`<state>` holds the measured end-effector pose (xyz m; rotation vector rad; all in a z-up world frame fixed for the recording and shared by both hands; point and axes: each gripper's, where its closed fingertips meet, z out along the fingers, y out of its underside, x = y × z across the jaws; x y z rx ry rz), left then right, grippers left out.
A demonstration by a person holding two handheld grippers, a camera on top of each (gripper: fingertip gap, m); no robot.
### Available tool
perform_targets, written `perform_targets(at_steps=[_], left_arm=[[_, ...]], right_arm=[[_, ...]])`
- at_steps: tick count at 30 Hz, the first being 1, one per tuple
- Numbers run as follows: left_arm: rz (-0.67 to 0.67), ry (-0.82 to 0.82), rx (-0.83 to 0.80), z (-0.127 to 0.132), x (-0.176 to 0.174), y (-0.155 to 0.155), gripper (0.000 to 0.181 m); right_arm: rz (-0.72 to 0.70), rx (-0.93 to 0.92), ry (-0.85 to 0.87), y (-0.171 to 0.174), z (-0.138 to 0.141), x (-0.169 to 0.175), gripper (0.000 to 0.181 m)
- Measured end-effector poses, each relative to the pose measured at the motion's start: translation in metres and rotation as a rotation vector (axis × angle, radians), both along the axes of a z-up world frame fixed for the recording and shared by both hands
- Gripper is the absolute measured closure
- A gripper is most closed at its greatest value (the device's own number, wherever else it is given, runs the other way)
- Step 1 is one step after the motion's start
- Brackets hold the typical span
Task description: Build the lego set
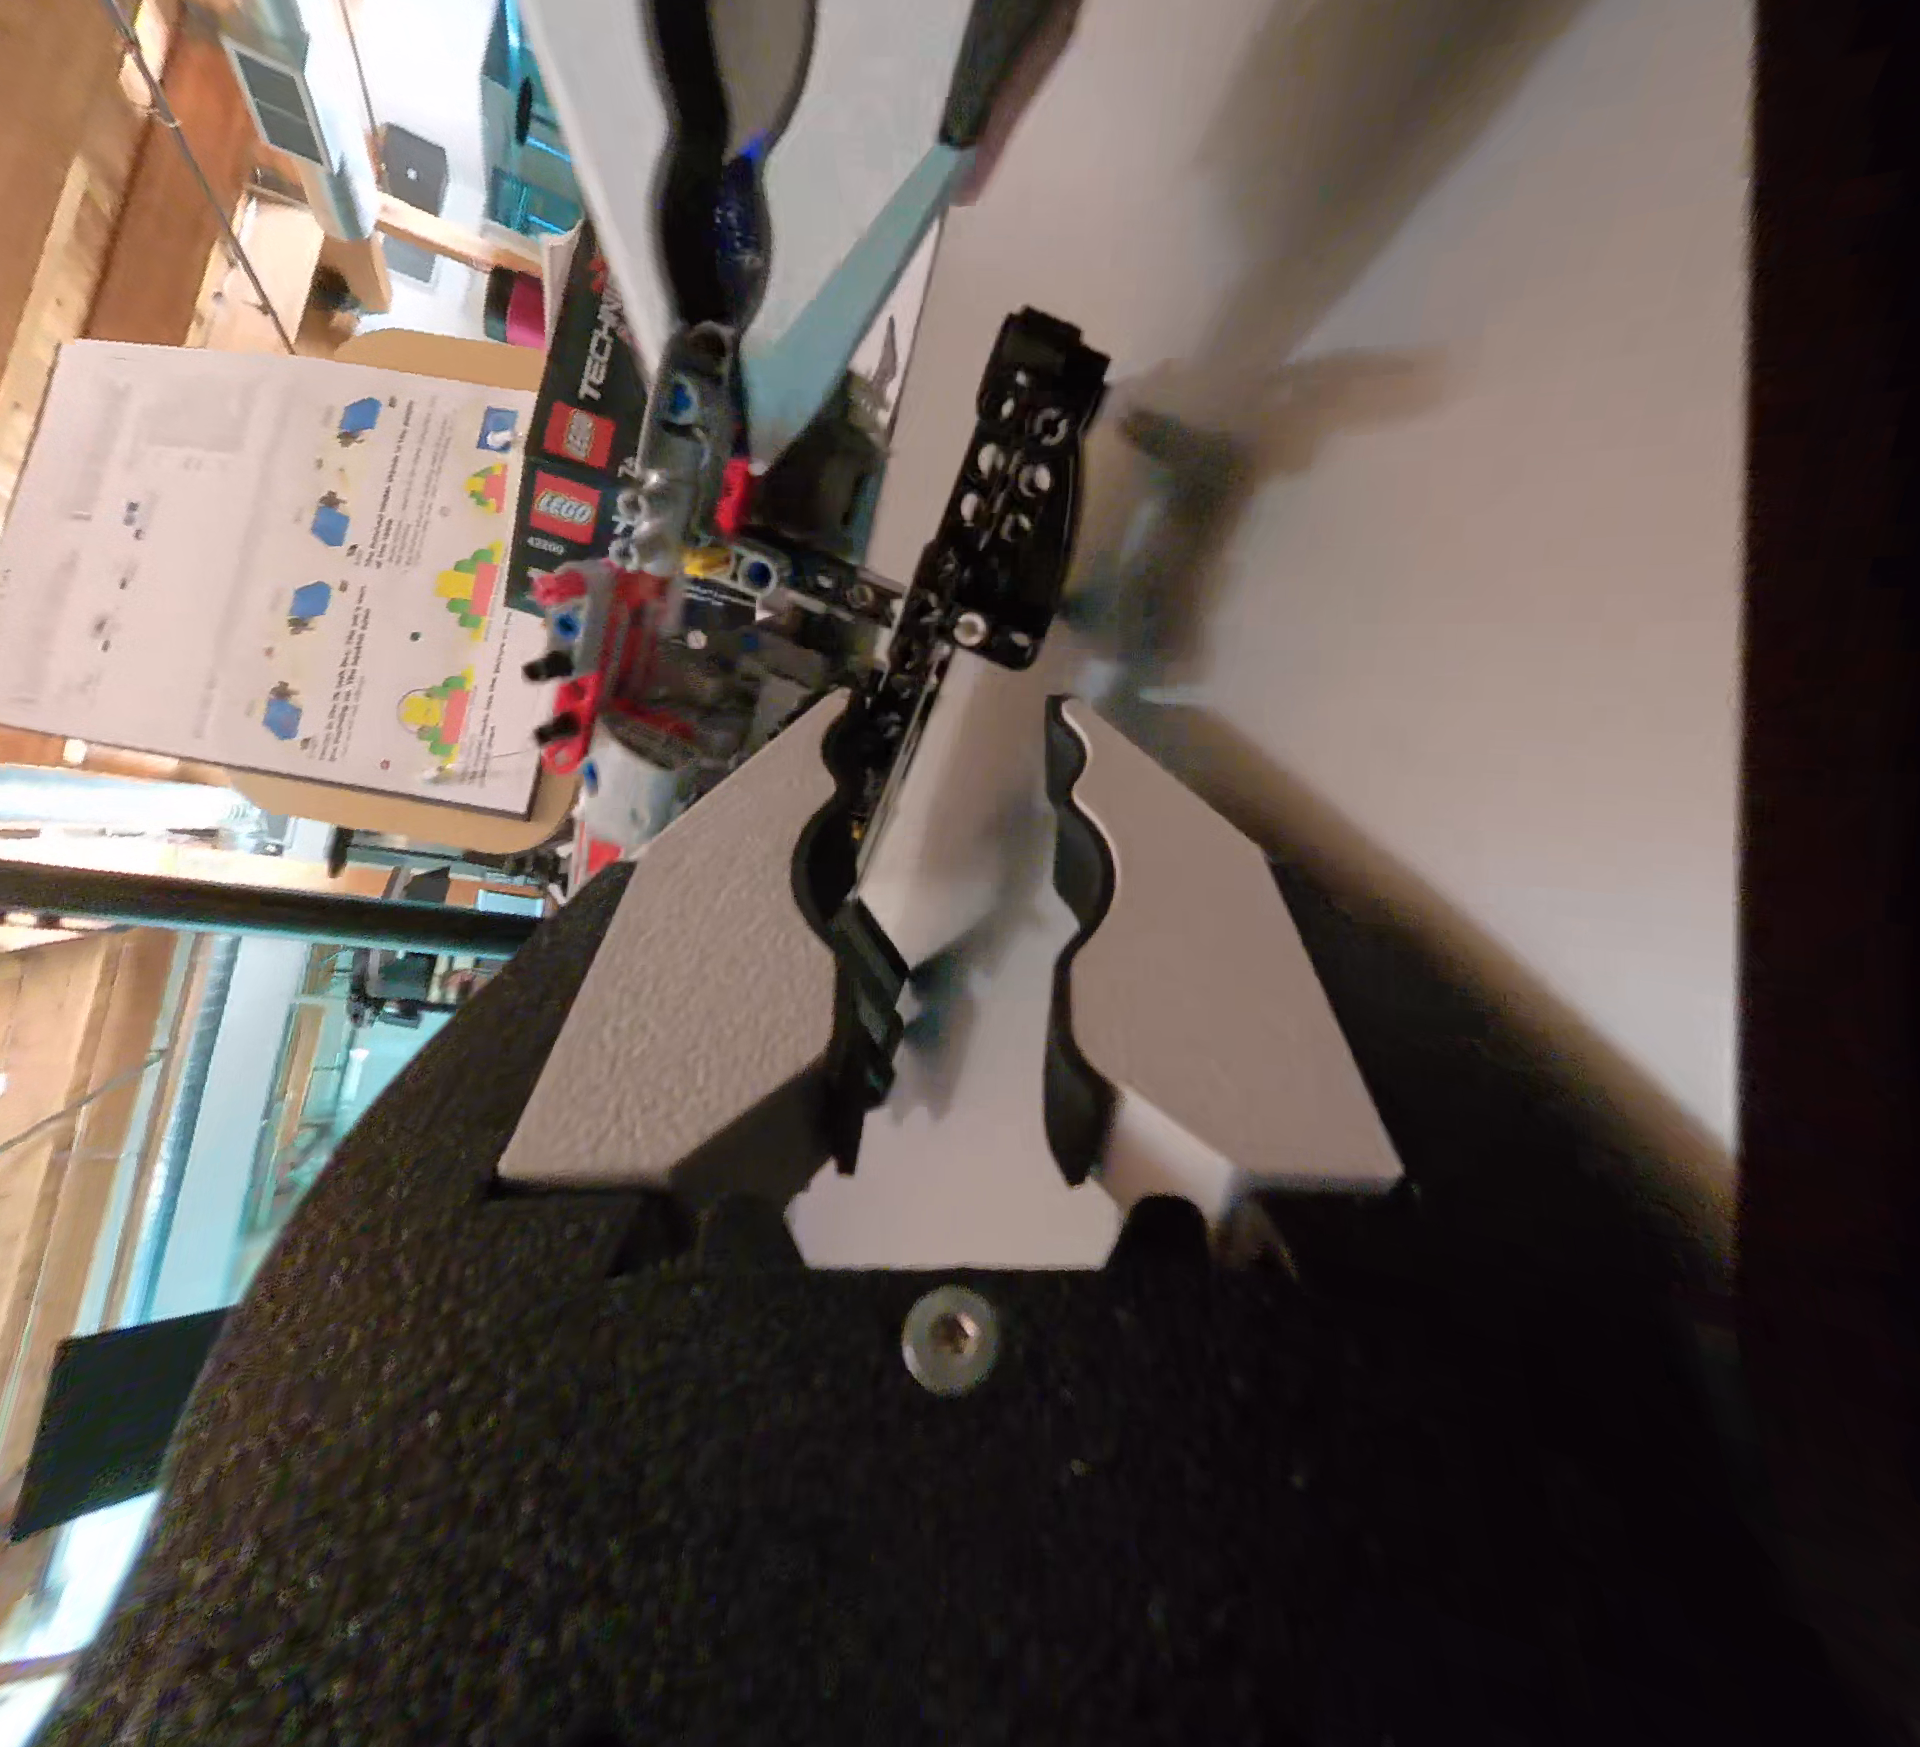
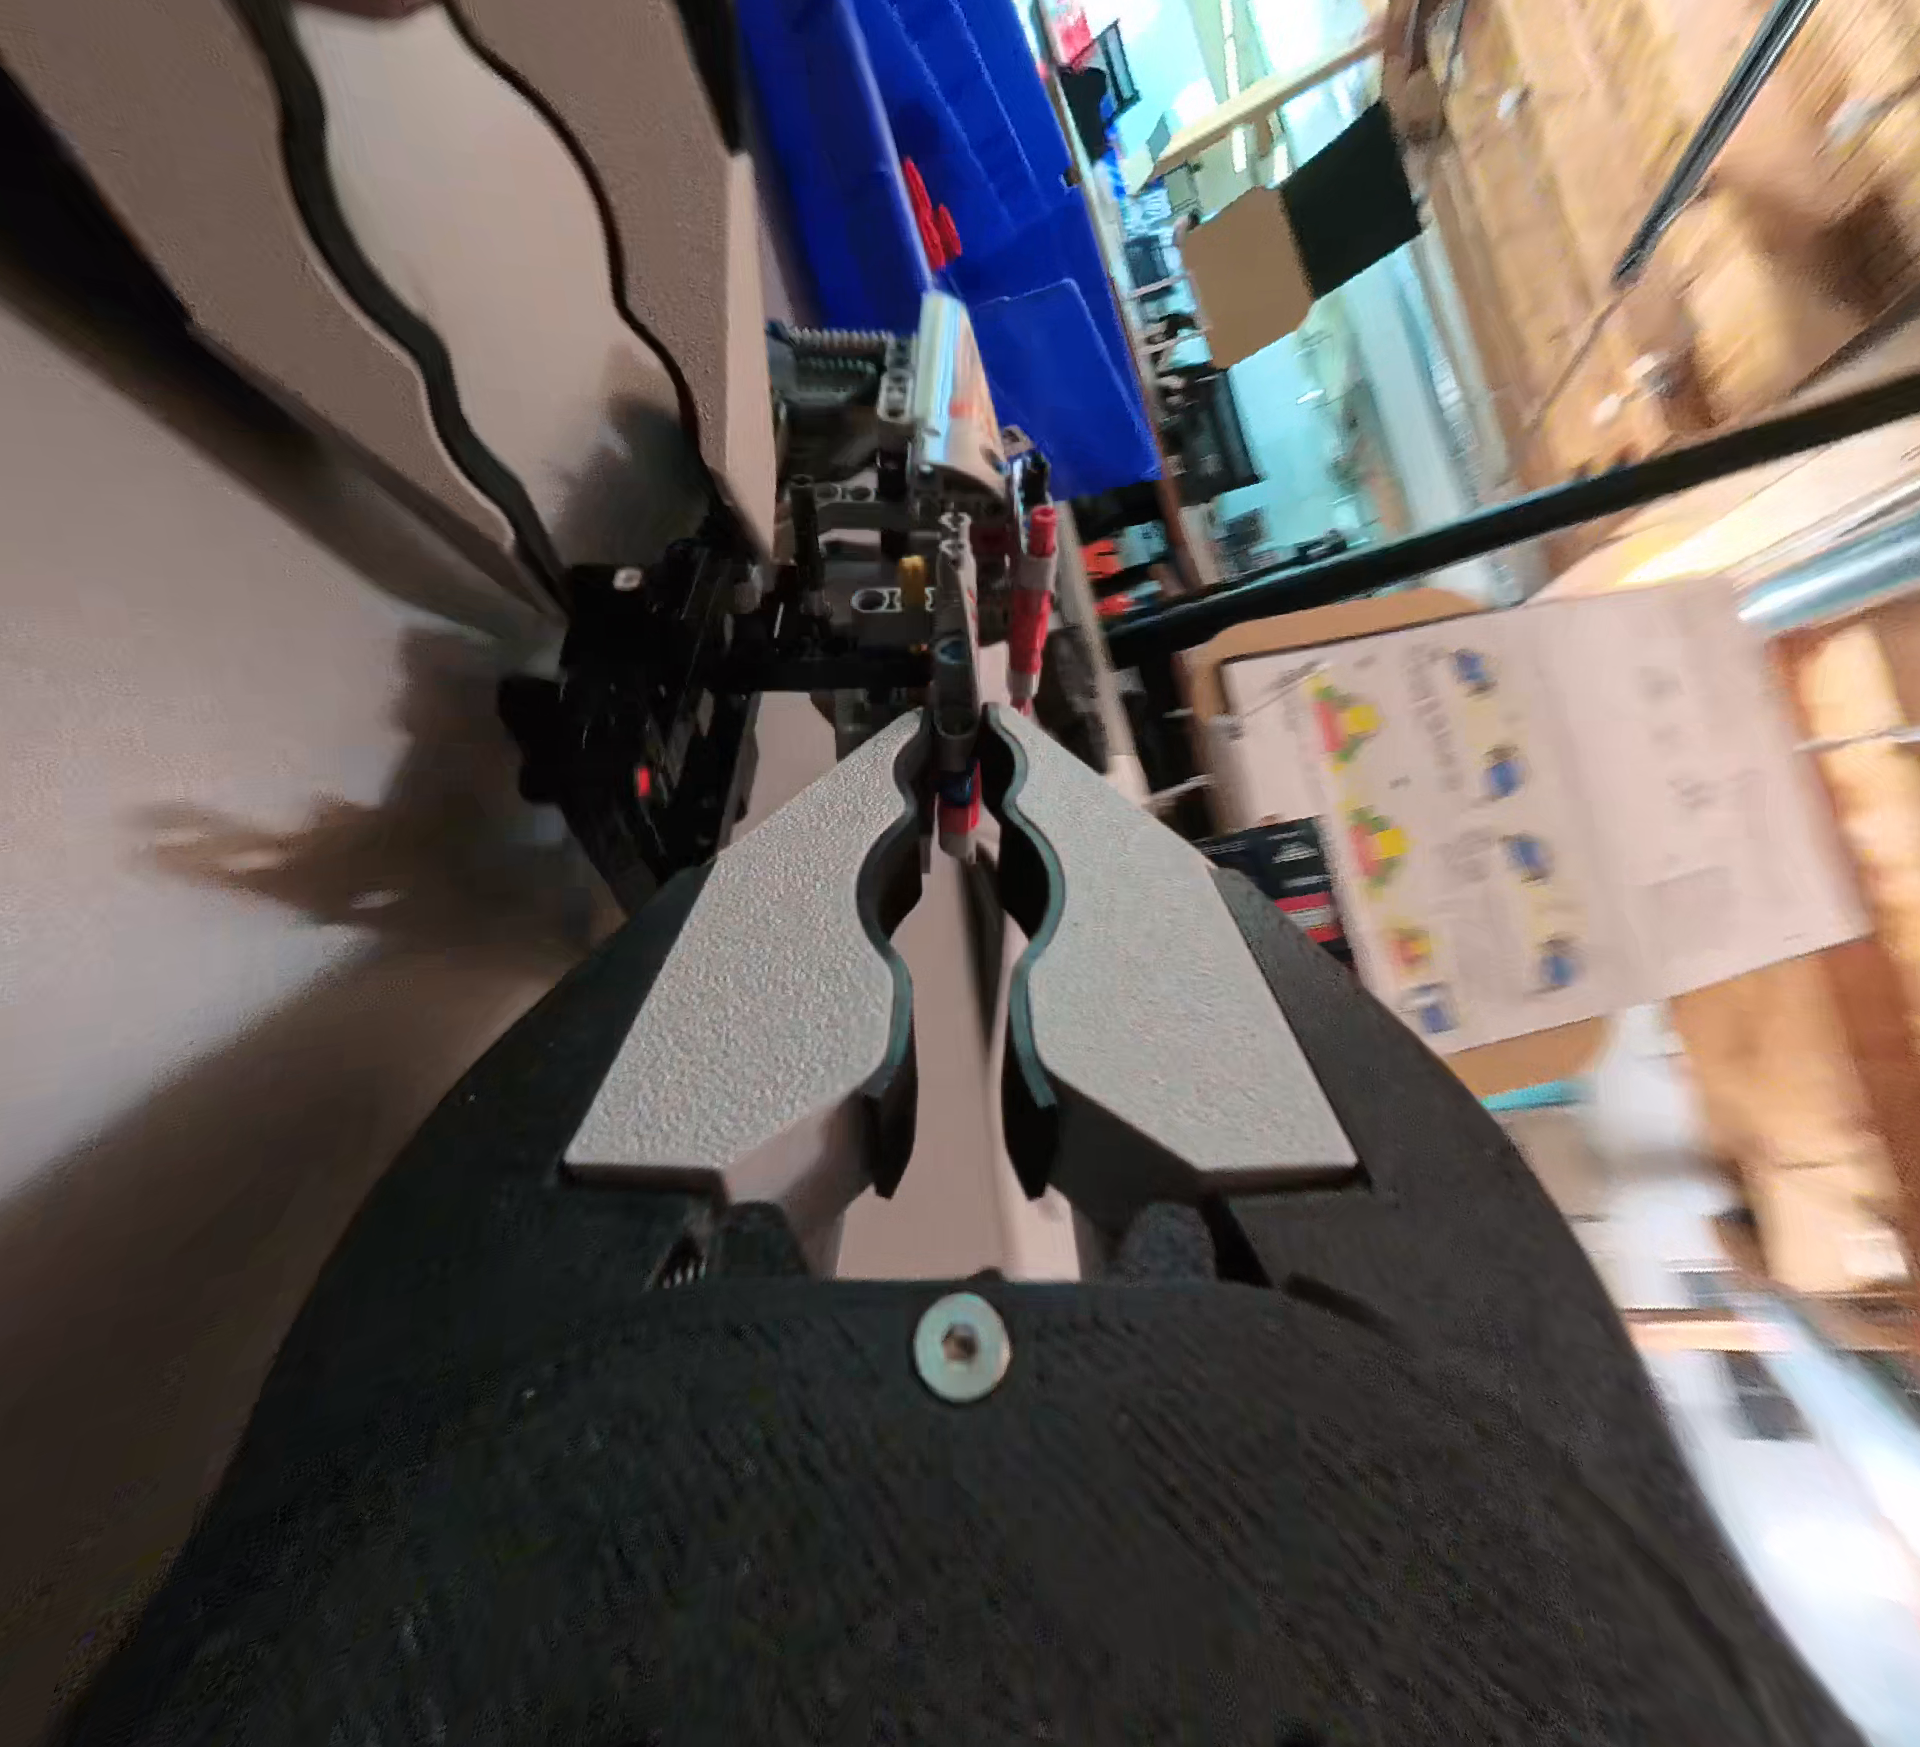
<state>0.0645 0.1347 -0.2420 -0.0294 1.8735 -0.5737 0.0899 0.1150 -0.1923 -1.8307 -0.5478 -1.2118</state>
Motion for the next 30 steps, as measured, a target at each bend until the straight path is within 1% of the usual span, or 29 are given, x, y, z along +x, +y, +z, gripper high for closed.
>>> perform_targets(at_steps=[2, 3, 5, 7, 8, 9, 10, 11, 13, 14, 15, 16, 18, 19, 20, 21, 22, 24, 25, 29, 30], left_arm=[[0.001, -0.008, 0.059, -0.004, 0.005, -0.002, 0.157], [-0.001, -0.007, 0.078, -0.005, 0.008, -0.004, 0.16], [-0.008, -0.008, 0.098, -0.006, 0.015, -0.003, 0.164], [-0.005, 0.003, 0.092, -0.008, 0.021, 0.0, 0.165], [-0.005, 0.009, 0.089, -0.009, 0.022, 0.002, 0.165], [-0.014, 0.012, 0.088, -0.01, 0.022, 0.002, 0.165], [-0.02, 0.012, 0.083, -0.01, 0.022, 0.002, 0.165], [-0.021, 0.013, 0.082, -0.01, 0.022, 0.003, 0.165], [-0.015, 0.01, 0.118, -0.011, 0.022, 0.003, 0.165], [-0.011, 0.002, 0.141, -0.011, 0.022, 0.004, 0.165], [-0.006, -0.006, 0.154, -0.011, 0.022, 0.005, 0.165], [-0.001, -0.009, 0.149, -0.011, 0.022, 0.005, 0.165], [0.007, 0.005, 0.097, -0.01, 0.021, 0.006, 0.165], [0.01, 0.017, 0.076, -0.009, 0.021, 0.007, 0.164], [0.014, 0.037, 0.055, -0.009, 0.02, 0.008, 0.164], [0.017, 0.057, 0.036, -0.009, 0.019, 0.009, 0.164], [0.015, 0.074, 0.021, -0.008, 0.017, 0.01, 0.163], [0.004, 0.11, -0.009, -0.009, 0.012, 0.012, 0.162], [0.006, 0.12, -0.017, -0.009, 0.01, 0.014, 0.161], [0.044, 0.143, -0.025, -0.01, 0.007, 0.028, 0.161], [0.061, 0.154, -0.036, -0.01, 0.007, 0.032, 0.161]], right_arm=[[-0.014, -0.067, -0.21, 0.001, 0.002, -0.005, 0.176], [-0.028, -0.085, -0.266, 0.001, 0.002, -0.006, 0.176], [-0.048, -0.129, -0.305, -0.002, -0.004, -0.005, 0.176], [0.006, -0.13, -0.342, -0.001, -0.005, -0.012, 0.175], [0.044, -0.13, -0.354, 0.0, -0.005, -0.017, 0.172], [0.051, -0.113, -0.351, -0.001, -0.001, -0.017, 0.163], [0.06, -0.101, -0.31, -0.004, 0.003, -0.016, 0.153], [0.089, -0.095, -0.235, -0.006, 0.006, -0.018, 0.148], [0.194, -0.09, -0.052, -0.013, 0.009, -0.027, 0.141], [0.244, -0.09, 0.083, -0.017, 0.009, -0.031, 0.14], [0.258, -0.071, 0.246, -0.022, 0.011, -0.029, 0.137], [0.268, -0.042, 0.418, -0.025, 0.014, -0.026, 0.13], [0.338, 0.028, 0.768, -0.03, 0.019, -0.023, 0.12], [0.391, 0.048, 0.922, -0.03, 0.021, -0.023, 0.113], [0.444, 0.041, 1.036, -0.031, 0.021, -0.021, 0.112], [0.477, 0.001, 1.093, -0.032, 0.016, -0.018, 0.114], [0.501, -0.054, 1.083, -0.031, 0.009, -0.013, 0.113], [0.535, -0.093, 0.966, -0.025, 0.003, -0.002, 0.104], [0.58, -0.115, 0.931, -0.021, 0.002, -0.003, 0.106], [0.729, -0.144, 0.884, -0.008, 0.006, -0.017, 0.109], [0.731, -0.149, 0.858, -0.004, 0.005, -0.017, 0.112]])
